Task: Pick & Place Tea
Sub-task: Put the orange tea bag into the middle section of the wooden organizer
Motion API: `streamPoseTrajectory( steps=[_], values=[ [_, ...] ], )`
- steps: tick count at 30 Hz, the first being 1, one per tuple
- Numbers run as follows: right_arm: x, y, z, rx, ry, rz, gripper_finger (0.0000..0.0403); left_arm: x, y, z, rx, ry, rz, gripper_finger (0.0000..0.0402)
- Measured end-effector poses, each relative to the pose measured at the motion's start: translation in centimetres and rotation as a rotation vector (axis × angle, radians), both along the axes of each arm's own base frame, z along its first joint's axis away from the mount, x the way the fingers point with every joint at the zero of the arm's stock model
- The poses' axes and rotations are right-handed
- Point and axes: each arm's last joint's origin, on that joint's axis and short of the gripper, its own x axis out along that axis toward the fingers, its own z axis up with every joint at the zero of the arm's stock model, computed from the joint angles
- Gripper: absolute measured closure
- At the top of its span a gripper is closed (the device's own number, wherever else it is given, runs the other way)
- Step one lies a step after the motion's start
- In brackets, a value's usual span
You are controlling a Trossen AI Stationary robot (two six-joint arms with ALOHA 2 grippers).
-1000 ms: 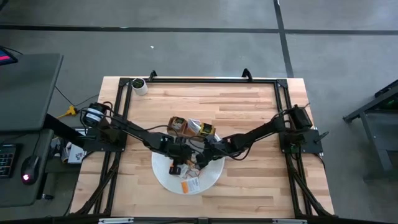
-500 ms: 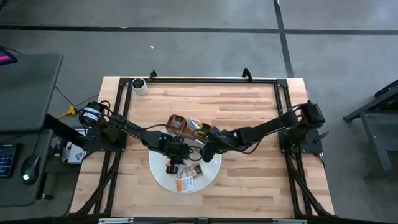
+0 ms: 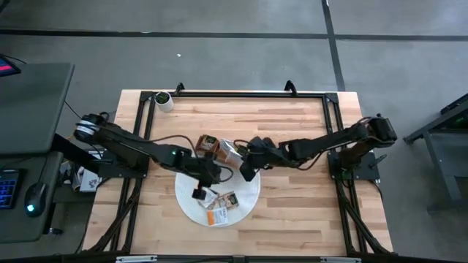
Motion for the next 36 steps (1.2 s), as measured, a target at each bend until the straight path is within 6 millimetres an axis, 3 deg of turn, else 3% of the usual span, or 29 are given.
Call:
streamPoseTrajectory(
  steps=[13,17,19,26,36],
  values=[
    [1.7,-2.8,5.0,-0.214,-0.082,0.095,0.0403,-5.6,2.4,5.9,0.126,-0.096,0.036,0.0337],
    [2.6,-3.7,5.9,-0.263,-0.064,0.111,0.0403,-6.7,3.3,5.8,0.055,-0.183,0.031,0.0337],
    [3.3,-4.1,6.3,-0.280,-0.062,0.125,0.0403,-7.7,3.9,4.9,-0.001,-0.200,0.027,0.0337],
    [5.6,-5.0,3.5,-0.292,0.097,0.173,0.0403,-9.7,5.0,2.5,-0.226,-0.445,0.098,0.0337],
    [7.8,-5.1,-1.9,-0.204,0.210,0.184,0.0403,-12.0,5.3,0.5,-0.329,-0.626,0.133,0.0337]
  ],
)
